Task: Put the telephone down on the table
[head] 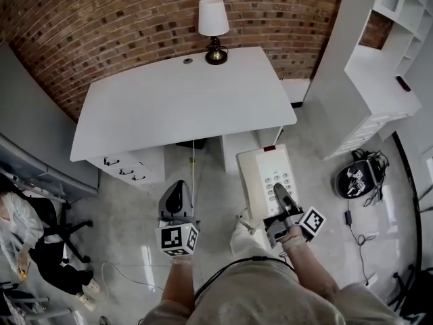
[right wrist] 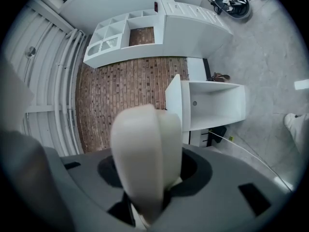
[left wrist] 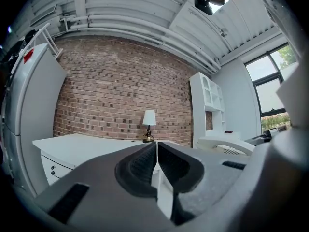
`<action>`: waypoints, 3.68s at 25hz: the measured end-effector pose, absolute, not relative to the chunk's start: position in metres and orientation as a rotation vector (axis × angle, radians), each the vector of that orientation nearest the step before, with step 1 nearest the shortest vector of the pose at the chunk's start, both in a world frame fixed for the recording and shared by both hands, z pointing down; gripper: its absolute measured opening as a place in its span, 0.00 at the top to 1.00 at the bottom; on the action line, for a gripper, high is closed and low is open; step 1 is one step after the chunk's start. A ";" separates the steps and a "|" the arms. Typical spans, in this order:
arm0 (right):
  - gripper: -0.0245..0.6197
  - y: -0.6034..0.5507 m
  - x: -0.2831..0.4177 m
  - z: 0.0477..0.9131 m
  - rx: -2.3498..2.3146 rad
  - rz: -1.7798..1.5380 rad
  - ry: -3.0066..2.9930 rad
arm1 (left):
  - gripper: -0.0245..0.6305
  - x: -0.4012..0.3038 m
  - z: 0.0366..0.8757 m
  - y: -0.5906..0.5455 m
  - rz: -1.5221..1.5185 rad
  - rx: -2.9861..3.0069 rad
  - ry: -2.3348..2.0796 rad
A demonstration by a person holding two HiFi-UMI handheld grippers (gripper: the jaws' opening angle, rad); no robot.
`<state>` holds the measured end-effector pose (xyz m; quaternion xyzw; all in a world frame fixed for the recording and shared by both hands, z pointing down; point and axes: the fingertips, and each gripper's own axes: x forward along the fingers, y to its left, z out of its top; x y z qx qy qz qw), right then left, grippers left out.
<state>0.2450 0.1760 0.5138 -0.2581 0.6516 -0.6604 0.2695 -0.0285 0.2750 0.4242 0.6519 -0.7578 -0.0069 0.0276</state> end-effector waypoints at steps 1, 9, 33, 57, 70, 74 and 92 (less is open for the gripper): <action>0.67 0.166 0.242 0.515 -0.702 -1.785 1.759 | 0.95 -0.032 0.424 0.264 -0.022 2.012 -2.337; 0.67 0.098 0.216 0.525 -0.725 -1.813 1.753 | 0.95 -0.061 0.432 0.188 -0.032 2.002 -2.331; 0.67 -0.016 0.145 0.556 -0.821 -1.840 1.746 | 0.95 -0.116 0.458 0.042 -0.017 2.073 -2.228; 0.67 -0.117 0.077 0.573 -0.989 -1.813 1.654 | 0.95 -0.161 0.476 -0.101 0.022 2.215 -2.001; 0.67 -0.157 0.039 0.583 -1.044 -1.824 1.627 | 0.95 -0.189 0.482 -0.150 0.041 2.264 -1.928; 0.67 -0.166 0.031 0.585 -1.058 -1.831 1.619 | 0.95 -0.193 0.483 -0.160 0.046 2.270 -1.916; 0.67 -0.206 -0.001 0.588 -1.078 -1.854 1.571 | 0.95 -0.212 0.485 -0.185 0.021 2.271 -1.882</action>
